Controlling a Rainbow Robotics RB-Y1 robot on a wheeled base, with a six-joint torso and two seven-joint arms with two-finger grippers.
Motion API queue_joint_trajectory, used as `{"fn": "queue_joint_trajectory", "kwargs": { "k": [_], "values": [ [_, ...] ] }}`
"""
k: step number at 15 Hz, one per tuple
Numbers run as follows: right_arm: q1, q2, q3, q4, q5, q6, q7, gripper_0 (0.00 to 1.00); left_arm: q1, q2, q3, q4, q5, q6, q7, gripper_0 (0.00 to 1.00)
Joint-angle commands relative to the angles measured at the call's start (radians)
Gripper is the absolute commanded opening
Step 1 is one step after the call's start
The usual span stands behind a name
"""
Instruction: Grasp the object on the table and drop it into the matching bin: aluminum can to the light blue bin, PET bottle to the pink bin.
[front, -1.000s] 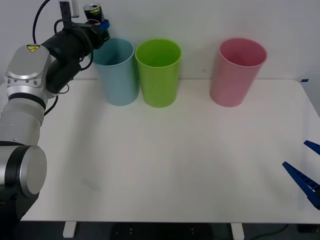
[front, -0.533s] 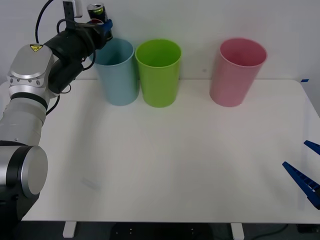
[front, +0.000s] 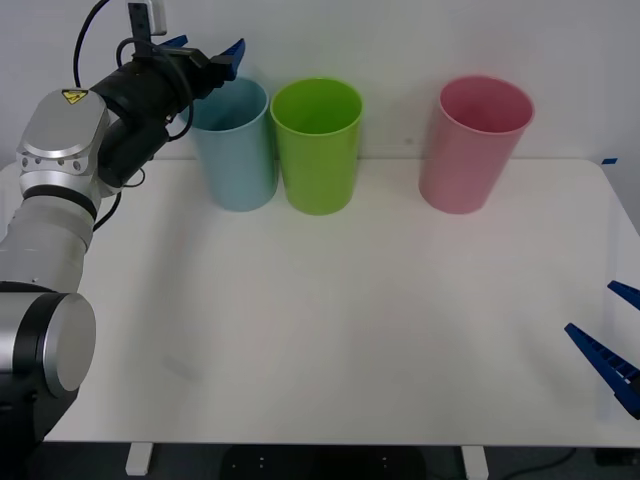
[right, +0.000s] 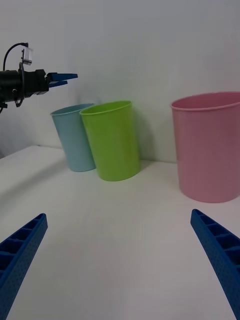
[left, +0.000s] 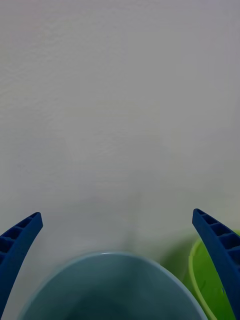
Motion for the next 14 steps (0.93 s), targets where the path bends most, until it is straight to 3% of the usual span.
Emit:
{"fn": "queue_joint_trajectory", "kwargs": {
  "k": [1, 6, 10, 14],
  "values": [
    [0.0, 0.0, 0.0, 0.0, 0.0, 0.0, 0.0, 1.0, 0.009, 0.002, 0.0, 0.0, 0.025, -0.012, -0.005, 1.0],
    [0.0, 0.0, 0.0, 0.0, 0.0, 0.0, 0.0, 1.0, 0.08, 0.052, -0.009, -0.057, 0.157, -0.103, -0.037, 1.0],
    [0.0, 0.0, 0.0, 0.0, 0.0, 0.0, 0.0, 1.0, 0.253, 0.106, -0.075, -0.25, 0.319, -0.104, -0.043, 1.0],
    [0.0, 0.0, 0.0, 0.0, 0.0, 0.0, 0.0, 1.0, 0.42, 0.148, -0.075, -0.419, 0.413, -0.121, -0.061, 1.0]
  ]
}}
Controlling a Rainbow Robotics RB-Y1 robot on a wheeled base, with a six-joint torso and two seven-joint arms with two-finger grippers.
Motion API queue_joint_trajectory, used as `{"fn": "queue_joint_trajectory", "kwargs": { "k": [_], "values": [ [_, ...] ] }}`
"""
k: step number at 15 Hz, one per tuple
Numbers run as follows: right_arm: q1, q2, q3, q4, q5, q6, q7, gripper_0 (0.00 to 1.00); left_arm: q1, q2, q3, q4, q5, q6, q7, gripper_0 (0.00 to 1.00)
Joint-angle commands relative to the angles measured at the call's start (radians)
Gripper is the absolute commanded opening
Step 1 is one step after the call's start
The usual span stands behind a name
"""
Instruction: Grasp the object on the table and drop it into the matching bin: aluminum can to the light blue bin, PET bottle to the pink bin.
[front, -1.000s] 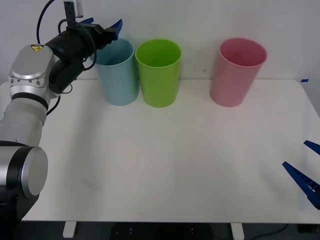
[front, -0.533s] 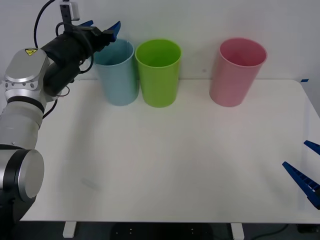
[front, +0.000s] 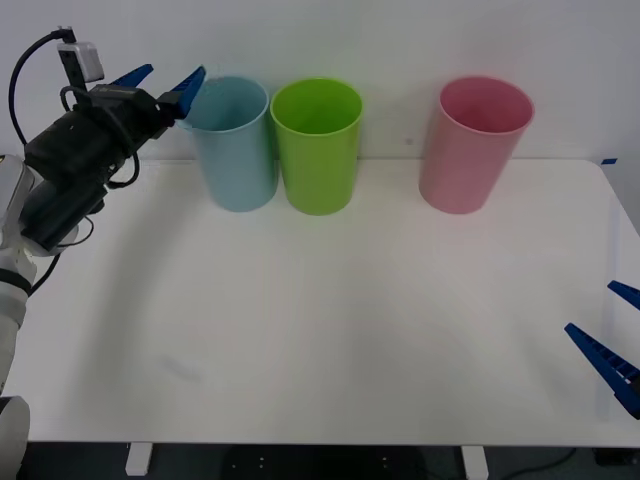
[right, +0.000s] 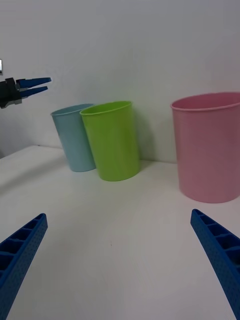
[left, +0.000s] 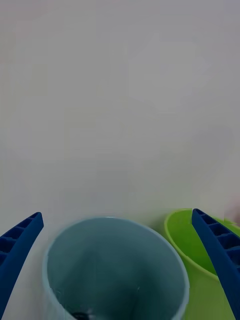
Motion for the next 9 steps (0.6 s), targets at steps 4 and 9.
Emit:
{"fn": "queue_joint_trajectory", "kwargs": {
  "k": [4, 9],
  "values": [
    [0.0, 0.0, 0.0, 0.0, 0.0, 0.0, 0.0, 1.0, 0.239, 0.087, 0.002, -0.199, 0.143, -0.055, -0.045, 1.0],
    [0.0, 0.0, 0.0, 0.0, 0.0, 0.0, 0.0, 1.0, 0.434, 0.139, 0.104, -0.28, 0.221, -0.222, -0.129, 1.0]
  ]
}}
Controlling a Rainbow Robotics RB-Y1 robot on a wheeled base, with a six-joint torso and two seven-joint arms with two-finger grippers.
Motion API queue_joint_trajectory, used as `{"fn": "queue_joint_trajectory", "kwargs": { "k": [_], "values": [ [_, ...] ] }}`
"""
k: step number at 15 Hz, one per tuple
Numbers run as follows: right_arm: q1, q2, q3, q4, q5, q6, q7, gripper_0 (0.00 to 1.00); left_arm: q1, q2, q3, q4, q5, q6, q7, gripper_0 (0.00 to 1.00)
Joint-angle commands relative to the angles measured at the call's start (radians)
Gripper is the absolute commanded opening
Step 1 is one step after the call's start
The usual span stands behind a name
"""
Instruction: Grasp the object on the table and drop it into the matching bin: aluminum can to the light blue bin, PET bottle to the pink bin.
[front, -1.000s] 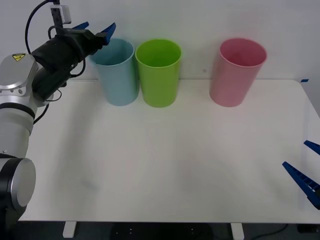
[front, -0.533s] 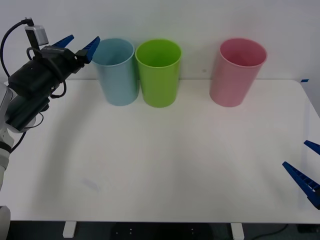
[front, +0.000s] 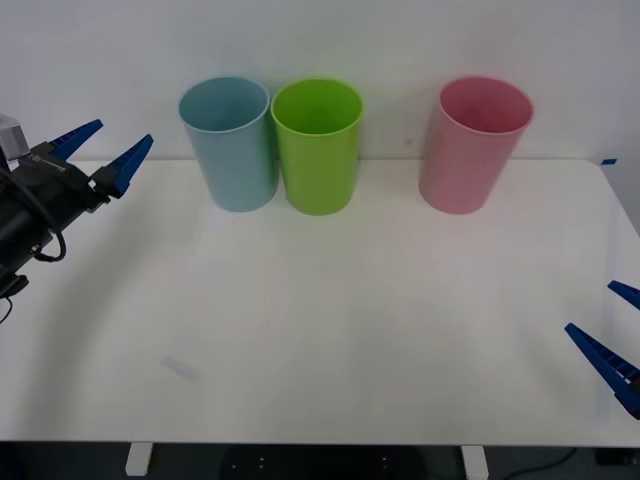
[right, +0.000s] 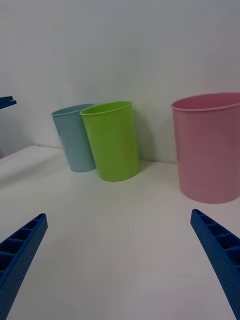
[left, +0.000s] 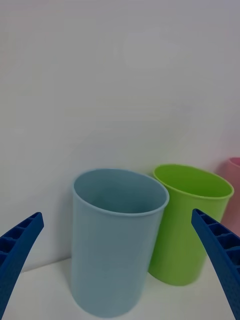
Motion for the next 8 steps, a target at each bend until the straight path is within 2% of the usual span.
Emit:
{"fn": "queue_joint_trajectory", "kwargs": {
  "k": [1, 8],
  "values": [
    [0.0, 0.0, 0.0, 0.0, 0.0, 0.0, 0.0, 1.0, 0.117, 0.017, 0.071, -0.064, 0.018, -0.083, -0.017, 1.0],
    [0.0, 0.0, 0.0, 0.0, 0.0, 0.0, 0.0, 1.0, 0.368, 0.017, 0.271, -0.151, 0.038, -0.304, -0.062, 1.0]
  ]
}}
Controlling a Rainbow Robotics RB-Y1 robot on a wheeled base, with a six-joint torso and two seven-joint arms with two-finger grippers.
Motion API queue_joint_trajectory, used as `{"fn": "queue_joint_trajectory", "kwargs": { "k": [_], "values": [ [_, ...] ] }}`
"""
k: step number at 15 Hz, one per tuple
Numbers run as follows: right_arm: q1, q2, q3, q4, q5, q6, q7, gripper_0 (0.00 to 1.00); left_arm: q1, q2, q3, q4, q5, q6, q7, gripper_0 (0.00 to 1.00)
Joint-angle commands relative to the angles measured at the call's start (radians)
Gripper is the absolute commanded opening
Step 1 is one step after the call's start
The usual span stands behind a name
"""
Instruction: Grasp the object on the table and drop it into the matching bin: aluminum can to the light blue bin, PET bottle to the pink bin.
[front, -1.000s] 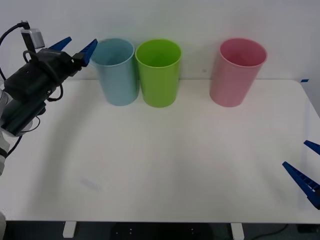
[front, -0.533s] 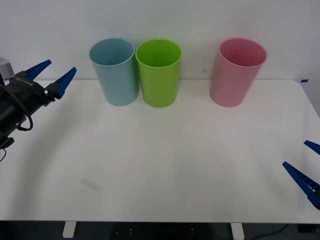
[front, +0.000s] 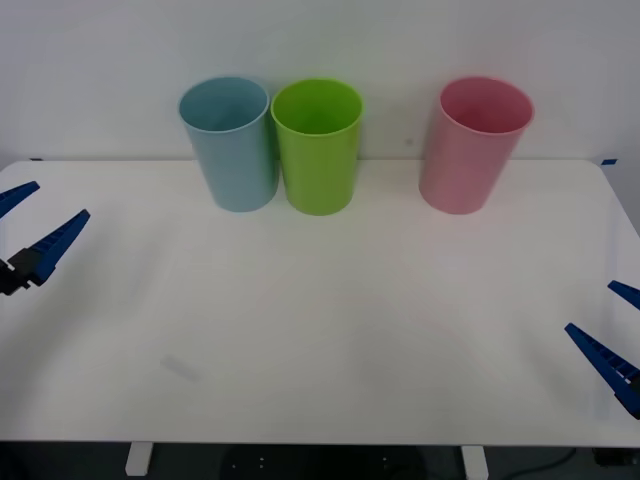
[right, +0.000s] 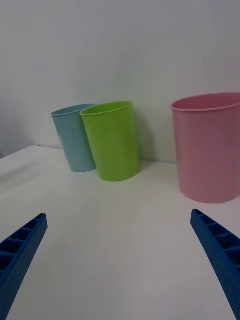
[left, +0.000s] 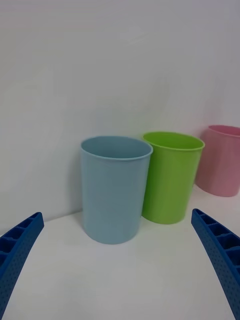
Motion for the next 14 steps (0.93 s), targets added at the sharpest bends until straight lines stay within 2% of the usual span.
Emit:
{"fn": "queue_joint_trajectory", "kwargs": {
  "k": [1, 7, 14],
  "values": [
    [0.0, 0.0, 0.0, 0.0, 0.0, 0.0, 0.0, 1.0, 0.087, 0.0, 0.071, -0.023, 0.003, -0.07, -0.011, 1.0],
    [0.0, 0.0, 0.0, 0.0, 0.0, 0.0, 0.0, 1.0, 0.221, 0.0, 0.128, -0.061, 0.051, -0.097, -0.029, 1.0],
    [0.0, 0.0, 0.0, 0.0, 0.0, 0.0, 0.0, 1.0, 0.247, 0.0, 0.131, -0.064, 0.066, -0.097, -0.028, 1.0]
  ]
}}
